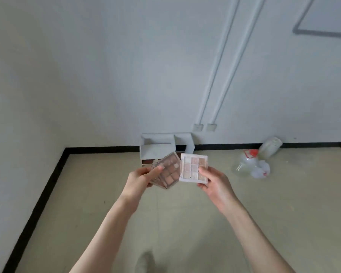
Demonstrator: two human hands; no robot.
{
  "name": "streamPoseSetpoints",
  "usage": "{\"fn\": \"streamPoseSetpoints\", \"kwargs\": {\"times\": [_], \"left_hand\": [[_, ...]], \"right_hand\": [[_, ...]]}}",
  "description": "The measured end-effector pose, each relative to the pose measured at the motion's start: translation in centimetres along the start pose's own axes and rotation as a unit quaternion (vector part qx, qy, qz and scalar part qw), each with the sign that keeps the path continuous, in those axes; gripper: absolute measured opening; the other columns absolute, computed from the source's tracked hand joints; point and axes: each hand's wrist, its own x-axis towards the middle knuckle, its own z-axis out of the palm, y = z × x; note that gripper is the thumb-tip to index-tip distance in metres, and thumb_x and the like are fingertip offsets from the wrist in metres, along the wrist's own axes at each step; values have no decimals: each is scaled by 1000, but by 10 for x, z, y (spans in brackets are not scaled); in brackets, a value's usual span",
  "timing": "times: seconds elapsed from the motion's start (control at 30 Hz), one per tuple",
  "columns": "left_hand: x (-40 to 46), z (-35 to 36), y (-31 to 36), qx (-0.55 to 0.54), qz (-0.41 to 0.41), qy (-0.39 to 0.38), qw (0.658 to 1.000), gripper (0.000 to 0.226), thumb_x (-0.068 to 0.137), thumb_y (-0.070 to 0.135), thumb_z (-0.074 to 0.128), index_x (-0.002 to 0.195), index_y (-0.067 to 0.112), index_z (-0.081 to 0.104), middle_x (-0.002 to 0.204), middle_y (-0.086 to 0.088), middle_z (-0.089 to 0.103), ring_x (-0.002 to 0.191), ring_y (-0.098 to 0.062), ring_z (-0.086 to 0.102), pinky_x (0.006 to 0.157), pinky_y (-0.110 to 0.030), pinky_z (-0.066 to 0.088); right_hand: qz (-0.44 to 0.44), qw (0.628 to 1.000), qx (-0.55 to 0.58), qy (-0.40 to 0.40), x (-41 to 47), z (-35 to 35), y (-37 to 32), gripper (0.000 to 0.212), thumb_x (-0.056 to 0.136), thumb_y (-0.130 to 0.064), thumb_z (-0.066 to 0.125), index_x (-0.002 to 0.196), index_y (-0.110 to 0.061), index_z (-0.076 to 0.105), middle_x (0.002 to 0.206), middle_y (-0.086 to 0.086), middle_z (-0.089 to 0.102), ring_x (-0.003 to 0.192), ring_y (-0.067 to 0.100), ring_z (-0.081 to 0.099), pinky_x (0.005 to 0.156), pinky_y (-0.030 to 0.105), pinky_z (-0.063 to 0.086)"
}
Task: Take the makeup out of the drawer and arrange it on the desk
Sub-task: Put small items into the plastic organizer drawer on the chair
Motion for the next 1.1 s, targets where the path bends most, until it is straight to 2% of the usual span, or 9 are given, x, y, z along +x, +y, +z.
{"fn": "streamPoseSetpoints", "kwargs": {"times": [0.1, 0.17, 0.27, 0.33, 0.43, 0.57, 0.8, 0.93, 1.1], "left_hand": [[43, 72, 16, 26, 5, -96, 995, 23, 78, 35, 70, 77, 12, 68, 76, -1, 67, 77, -17, 57, 80, -30, 41], [70, 120, 23, 45, 2, -155, 987, 35, 71, 41, 73, 78, 8, 67, 76, -3, 65, 76, -17, 55, 78, -29, 40], [111, 187, 31, 70, -15, -232, 970, 49, 66, 46, 70, 90, 3, 70, 88, -12, 71, 84, -23, 61, 87, -35, 44], [138, 231, 37, 88, -23, -284, 954, 48, 67, 45, 71, 93, 4, 71, 93, -18, 70, 87, -27, 62, 93, -39, 44], [180, 295, 47, 117, -29, -344, 931, 42, 73, 35, 75, 92, -2, 69, 92, -23, 67, 83, -25, 60, 94, -41, 45], [218, 385, 63, 152, -31, -423, 893, 48, 70, 36, 78, 93, -4, 67, 81, -13, 65, 78, -22, 56, 84, -35, 45], [231, 547, 65, 232, 6, -520, 822, 31, 81, 29, 69, 95, 1, 67, 87, -14, 67, 81, -21, 60, 89, -39, 49], [216, 636, 47, 239, -12, -567, 788, 26, 82, 27, 68, 93, 3, 68, 81, -7, 64, 78, -20, 57, 80, -33, 47], [190, 752, 26, 249, -22, -603, 758, 24, 84, 28, 66, 97, 8, 70, 87, -9, 67, 75, -16, 55, 73, -25, 45]], "right_hand": [[-26, 996, 34, 79, 6, -69, -21, 12, 88, -10, 57, 91, -9, 68, 88, 5, 73, 77, 12, 67, 70, 26, 45], [-34, 990, 52, 124, 11, -111, -33, 16, 89, -11, 56, 97, -8, 68, 94, 6, 73, 85, 14, 68, 72, 25, 47], [-41, 978, 102, 177, 24, -167, -48, 16, 91, -10, 54, 97, -6, 68, 94, 7, 73, 86, 15, 70, 69, 23, 53], [-49, 968, 133, 206, 37, -199, -60, 15, 90, -9, 55, 97, -3, 67, 89, 7, 73, 82, 15, 70, 67, 24, 55], [-49, 957, 144, 247, 55, -242, -79, 17, 89, -10, 57, 100, 0, 66, 84, 5, 73, 77, 14, 69, 67, 24, 55], [-68, 931, 166, 317, 63, -300, -101, 17, 88, -11, 59, 101, -2, 65, 84, 5, 72, 78, 15, 68, 69, 26, 55], [-111, 882, 225, 400, 39, -401, -125, 15, 88, -10, 59, 95, -3, 70, 90, 7, 73, 82, 15, 69, 69, 23, 55], [-127, 842, 286, 439, 17, -468, -127, 21, 87, -8, 57, 102, 6, 65, 89, 10, 72, 78, 16, 69, 66, 23, 54], [-149, 807, 313, 478, -16, -572, -141, 16, 90, -4, 54, 97, 6, 65, 86, 10, 72, 76, 16, 69, 66, 23, 55]]}}
